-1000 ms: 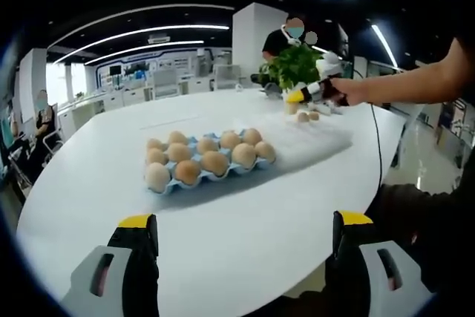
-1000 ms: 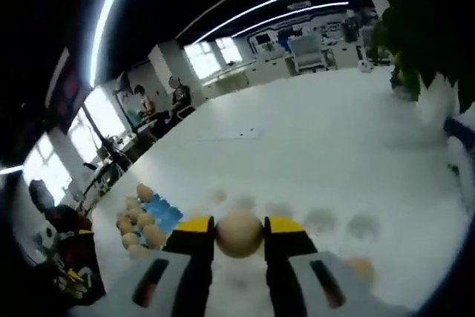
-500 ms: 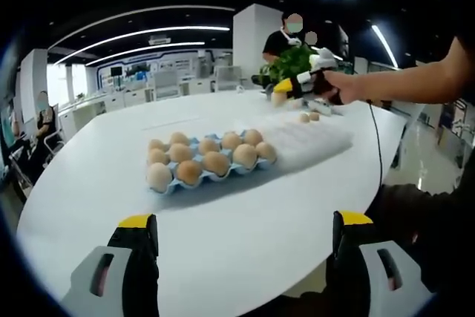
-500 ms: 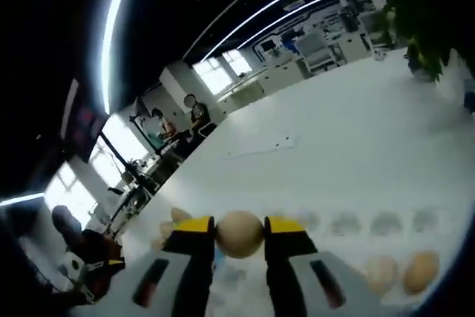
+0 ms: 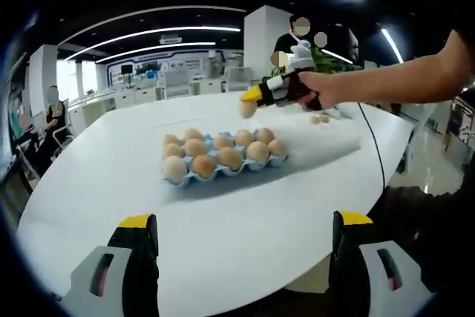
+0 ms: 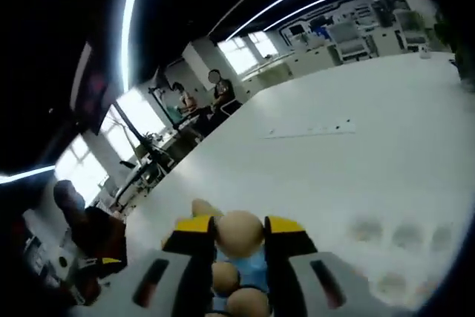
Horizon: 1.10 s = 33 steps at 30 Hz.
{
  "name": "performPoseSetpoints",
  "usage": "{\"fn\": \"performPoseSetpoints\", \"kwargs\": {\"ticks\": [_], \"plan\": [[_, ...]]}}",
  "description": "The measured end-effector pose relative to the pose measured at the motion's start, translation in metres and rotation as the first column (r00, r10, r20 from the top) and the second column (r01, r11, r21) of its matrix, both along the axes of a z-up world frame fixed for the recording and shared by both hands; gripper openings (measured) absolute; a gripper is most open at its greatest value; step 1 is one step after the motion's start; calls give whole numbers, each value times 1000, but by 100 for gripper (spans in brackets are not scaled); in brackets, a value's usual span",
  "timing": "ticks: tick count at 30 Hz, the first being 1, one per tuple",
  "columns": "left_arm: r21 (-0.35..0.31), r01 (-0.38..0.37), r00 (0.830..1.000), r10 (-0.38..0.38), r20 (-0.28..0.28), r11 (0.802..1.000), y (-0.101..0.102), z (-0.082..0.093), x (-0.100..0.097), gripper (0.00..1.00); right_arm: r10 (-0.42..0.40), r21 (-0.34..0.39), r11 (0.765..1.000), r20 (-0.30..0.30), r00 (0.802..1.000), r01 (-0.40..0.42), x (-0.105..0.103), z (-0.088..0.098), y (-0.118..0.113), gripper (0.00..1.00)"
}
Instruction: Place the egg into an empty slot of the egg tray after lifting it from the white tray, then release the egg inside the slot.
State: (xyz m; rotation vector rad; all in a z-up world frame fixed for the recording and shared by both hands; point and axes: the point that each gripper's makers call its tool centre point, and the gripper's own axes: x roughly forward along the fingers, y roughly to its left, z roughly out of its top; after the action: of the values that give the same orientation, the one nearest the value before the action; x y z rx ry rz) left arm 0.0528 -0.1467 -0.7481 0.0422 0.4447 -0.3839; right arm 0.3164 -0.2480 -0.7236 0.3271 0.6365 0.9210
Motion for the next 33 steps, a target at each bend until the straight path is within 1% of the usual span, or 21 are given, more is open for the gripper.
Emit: {"fn": "performPoseSetpoints", "kwargs": {"ticks": [3,8,12,13,15,16,19,20,22,23,24,26,27,28,30,33], "plan": [[-5,-35,999,35,7,999,10,1,0,100,15,-3,1000,-3,1000,-15,0,-3,17,26],[-6,-59,998,59,8,998,17,2,-1,100,50,-20,999,-2,999,-50,-2,-7,41,26],[-7,-67,998,67,9,998,19,3,-2,100,79,-64,995,21,997,-78,-3,-13,49,26],[-6,-68,998,68,7,998,19,3,-2,100,92,-95,992,31,995,-89,-4,-17,50,26],[-3,-67,998,67,4,998,19,2,-3,100,112,-137,985,57,992,-103,-4,-21,52,26],[-2,-66,998,66,3,998,18,1,-4,100,121,-151,982,60,991,-111,-5,-23,53,26],[2,-60,998,60,-1,998,17,1,-5,100,162,-214,966,63,985,-145,-14,-31,59,26],[4,-59,998,59,-1,998,17,1,-5,100,190,-258,952,76,979,-165,-15,-36,60,26],[8,-59,998,59,-1,998,18,2,-5,100,233,-323,927,98,967,-191,-14,-43,62,27],[10,-59,998,59,0,998,18,2,-5,100,242,-332,923,103,965,-196,-15,-44,62,27],[10,-59,998,59,0,998,18,3,-5,100,261,-356,911,109,959,-207,-16,-47,64,27],[9,-61,998,61,0,998,19,3,-5,100,278,-377,900,112,954,-218,-18,-49,66,27],[9,-64,998,64,0,998,20,2,-6,100,281,-379,899,115,953,-220,-18,-49,67,27],[9,-65,998,65,-2,998,21,2,-6,100,299,-397,890,133,945,-226,-17,-50,68,27],[11,-68,998,68,-4,998,22,1,-6,100,315,-415,880,143,938,-232,-16,-52,68,27],[10,-74,997,74,-5,997,24,0,-7,100,323,-422,876,152,934,-234,-15,-51,65,24]]}}
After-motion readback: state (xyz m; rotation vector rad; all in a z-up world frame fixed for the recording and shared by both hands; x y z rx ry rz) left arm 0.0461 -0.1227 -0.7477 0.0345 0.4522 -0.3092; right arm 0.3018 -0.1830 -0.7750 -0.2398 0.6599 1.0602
